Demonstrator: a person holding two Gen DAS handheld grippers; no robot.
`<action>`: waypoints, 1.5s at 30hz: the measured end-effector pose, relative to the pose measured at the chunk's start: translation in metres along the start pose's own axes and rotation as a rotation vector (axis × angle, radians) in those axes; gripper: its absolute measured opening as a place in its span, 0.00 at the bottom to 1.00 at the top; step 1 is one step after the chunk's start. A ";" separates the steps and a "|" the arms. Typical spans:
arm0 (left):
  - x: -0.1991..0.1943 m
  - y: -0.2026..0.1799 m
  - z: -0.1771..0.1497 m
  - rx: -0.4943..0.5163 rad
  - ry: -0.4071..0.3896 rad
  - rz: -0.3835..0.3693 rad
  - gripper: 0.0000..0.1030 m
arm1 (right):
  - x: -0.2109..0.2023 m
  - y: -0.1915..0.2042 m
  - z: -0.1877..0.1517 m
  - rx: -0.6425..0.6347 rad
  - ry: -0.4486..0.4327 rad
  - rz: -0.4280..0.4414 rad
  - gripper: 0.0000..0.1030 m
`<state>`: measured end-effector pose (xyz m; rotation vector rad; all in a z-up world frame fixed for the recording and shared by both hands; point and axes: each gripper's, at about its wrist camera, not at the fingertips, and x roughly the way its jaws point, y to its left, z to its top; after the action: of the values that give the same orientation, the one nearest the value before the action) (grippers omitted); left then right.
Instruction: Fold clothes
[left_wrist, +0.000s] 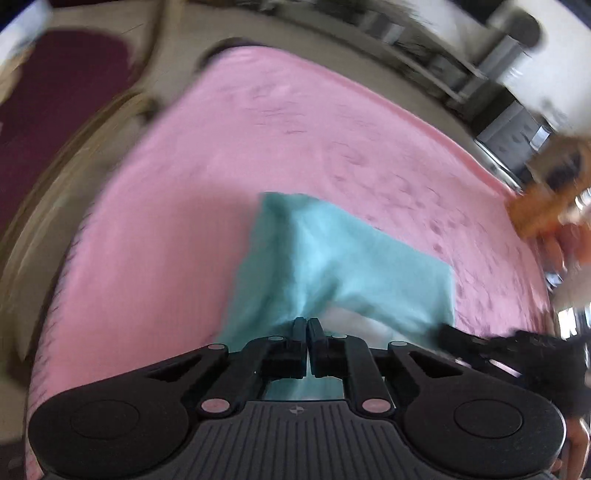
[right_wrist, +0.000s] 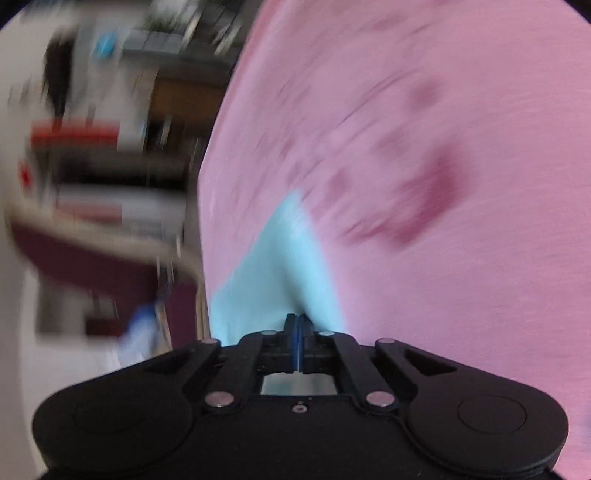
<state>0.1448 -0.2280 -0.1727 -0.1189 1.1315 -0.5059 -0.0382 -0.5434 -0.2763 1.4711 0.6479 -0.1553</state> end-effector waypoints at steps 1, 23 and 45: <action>-0.007 0.000 -0.003 0.005 -0.015 0.056 0.12 | -0.011 -0.001 0.001 0.014 -0.033 -0.023 0.05; -0.051 -0.020 -0.090 0.175 -0.017 0.029 0.29 | -0.006 0.061 -0.136 -0.286 0.082 -0.121 0.10; -0.091 -0.011 -0.133 0.166 -0.089 -0.011 0.23 | -0.085 0.022 -0.151 -0.197 0.027 -0.066 0.16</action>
<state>-0.0070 -0.1763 -0.1506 -0.0036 0.9986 -0.5968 -0.1445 -0.4215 -0.2103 1.2649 0.7135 -0.1196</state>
